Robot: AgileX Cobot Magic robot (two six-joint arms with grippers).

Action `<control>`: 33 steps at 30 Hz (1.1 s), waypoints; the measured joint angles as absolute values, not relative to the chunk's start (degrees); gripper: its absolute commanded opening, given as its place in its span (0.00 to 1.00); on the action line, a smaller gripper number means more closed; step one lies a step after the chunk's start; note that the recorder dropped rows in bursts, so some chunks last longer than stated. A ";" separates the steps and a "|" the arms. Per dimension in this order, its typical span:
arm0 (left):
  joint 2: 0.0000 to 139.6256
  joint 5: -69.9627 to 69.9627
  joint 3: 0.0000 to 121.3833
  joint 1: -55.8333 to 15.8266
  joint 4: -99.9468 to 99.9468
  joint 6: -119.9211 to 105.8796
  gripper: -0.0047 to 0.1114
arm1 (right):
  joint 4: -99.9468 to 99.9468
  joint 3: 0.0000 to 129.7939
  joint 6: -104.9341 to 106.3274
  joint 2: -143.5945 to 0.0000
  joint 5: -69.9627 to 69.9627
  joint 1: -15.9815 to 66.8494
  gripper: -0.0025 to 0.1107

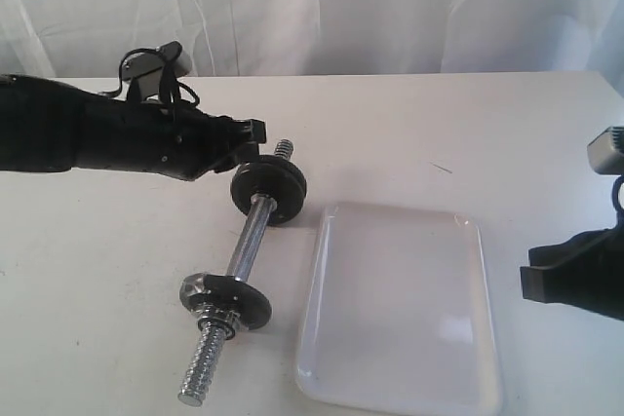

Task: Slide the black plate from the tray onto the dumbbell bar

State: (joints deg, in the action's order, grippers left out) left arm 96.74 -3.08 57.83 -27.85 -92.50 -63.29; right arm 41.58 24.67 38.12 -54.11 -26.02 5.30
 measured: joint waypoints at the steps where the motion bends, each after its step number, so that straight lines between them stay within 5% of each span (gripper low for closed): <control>1: 96.05 -2.82 57.60 -27.85 -91.37 -63.29 0.04 | 41.58 24.67 38.12 -54.11 -26.02 5.30 0.02; 22: 58.34 7.18 35.31 -27.85 -78.11 -73.45 0.04 | 41.58 24.67 38.61 -54.11 -21.83 5.30 0.02; 33: 53.92 7.90 35.17 -27.85 -78.11 -73.70 0.04 | 41.45 23.76 38.61 -53.81 -19.62 5.30 0.02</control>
State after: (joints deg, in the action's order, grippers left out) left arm 53.92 7.90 35.17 -27.85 -78.11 -73.70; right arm 41.45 23.76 38.61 -53.81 -19.62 5.30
